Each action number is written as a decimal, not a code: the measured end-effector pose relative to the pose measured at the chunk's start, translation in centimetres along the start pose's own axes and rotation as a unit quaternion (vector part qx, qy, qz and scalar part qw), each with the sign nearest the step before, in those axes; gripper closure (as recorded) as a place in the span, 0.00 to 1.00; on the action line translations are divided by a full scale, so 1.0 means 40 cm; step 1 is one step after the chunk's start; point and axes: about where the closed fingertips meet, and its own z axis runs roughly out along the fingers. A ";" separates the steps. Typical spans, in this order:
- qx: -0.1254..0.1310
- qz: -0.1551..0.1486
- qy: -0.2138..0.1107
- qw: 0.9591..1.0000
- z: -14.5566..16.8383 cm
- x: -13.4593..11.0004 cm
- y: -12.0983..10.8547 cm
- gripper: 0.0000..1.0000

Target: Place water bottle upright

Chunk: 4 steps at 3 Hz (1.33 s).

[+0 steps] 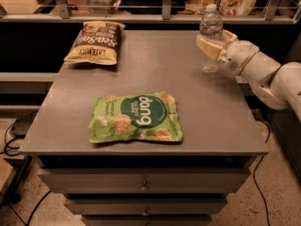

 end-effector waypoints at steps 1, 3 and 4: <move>0.009 -0.002 -0.013 1.000 -0.008 0.018 -0.006 1.00; 0.039 -0.002 -0.026 0.999 -0.033 0.043 -0.024 0.58; 0.050 -0.002 -0.029 0.998 -0.046 0.043 -0.028 0.35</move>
Offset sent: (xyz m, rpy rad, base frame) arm 0.0017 -0.0233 -0.0255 0.0559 -0.0448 -0.0879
